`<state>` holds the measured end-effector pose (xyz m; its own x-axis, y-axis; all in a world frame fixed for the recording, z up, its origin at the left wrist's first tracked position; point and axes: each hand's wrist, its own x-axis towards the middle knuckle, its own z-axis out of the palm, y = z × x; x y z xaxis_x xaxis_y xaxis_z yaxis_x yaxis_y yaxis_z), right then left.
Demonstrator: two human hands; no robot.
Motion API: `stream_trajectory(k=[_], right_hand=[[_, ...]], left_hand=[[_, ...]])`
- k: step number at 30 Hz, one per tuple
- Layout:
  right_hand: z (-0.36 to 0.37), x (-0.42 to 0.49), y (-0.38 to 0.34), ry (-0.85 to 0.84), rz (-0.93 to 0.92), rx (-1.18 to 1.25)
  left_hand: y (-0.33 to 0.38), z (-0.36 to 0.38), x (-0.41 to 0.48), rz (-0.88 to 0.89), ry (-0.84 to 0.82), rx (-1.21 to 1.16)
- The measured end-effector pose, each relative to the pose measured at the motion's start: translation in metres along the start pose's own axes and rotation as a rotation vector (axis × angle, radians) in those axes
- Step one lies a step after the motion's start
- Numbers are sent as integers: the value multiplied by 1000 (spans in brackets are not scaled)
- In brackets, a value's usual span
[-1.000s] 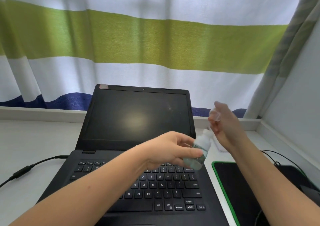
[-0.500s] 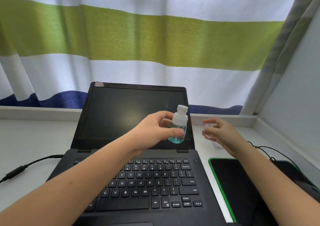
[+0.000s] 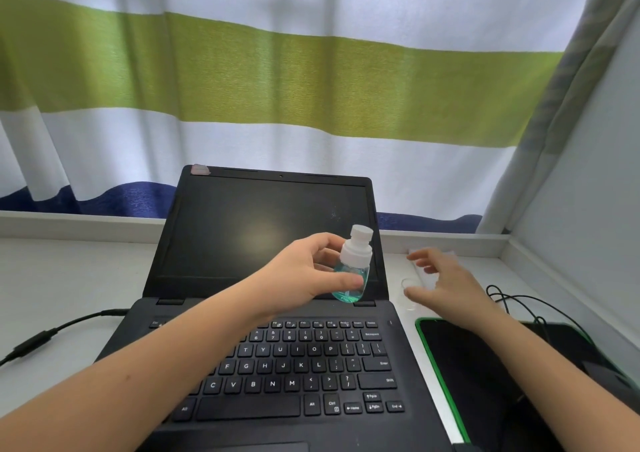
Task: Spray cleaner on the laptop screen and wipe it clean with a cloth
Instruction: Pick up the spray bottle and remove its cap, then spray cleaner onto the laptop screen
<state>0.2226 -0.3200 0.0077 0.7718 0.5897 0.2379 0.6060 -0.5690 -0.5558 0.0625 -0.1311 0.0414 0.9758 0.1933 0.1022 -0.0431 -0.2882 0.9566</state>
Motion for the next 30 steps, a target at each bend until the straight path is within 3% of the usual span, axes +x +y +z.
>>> stream_trajectory(k=[3, 10, 17, 20, 24, 30], right_hand=[[-2, -8, -27, 167, -161, 208], [16, -24, -85, -46, -378, 760], [30, -11, -107, 121, -238, 957], [30, -2, -118, 182, -126, 1086], [35, 4, -127, 199, -59, 1073], [45, 21, -125, 333, -31, 794]], left_hand=[[1, 1, -3, -7, -13, -65], [2, 5, -6, -9, -5, -191], [0, 2, -6, -5, 88, -122], [-4, 3, -4, -38, 111, -211], [-3, 4, 1, -15, 166, -222], [-5, 1, 2, -52, 151, -157]])
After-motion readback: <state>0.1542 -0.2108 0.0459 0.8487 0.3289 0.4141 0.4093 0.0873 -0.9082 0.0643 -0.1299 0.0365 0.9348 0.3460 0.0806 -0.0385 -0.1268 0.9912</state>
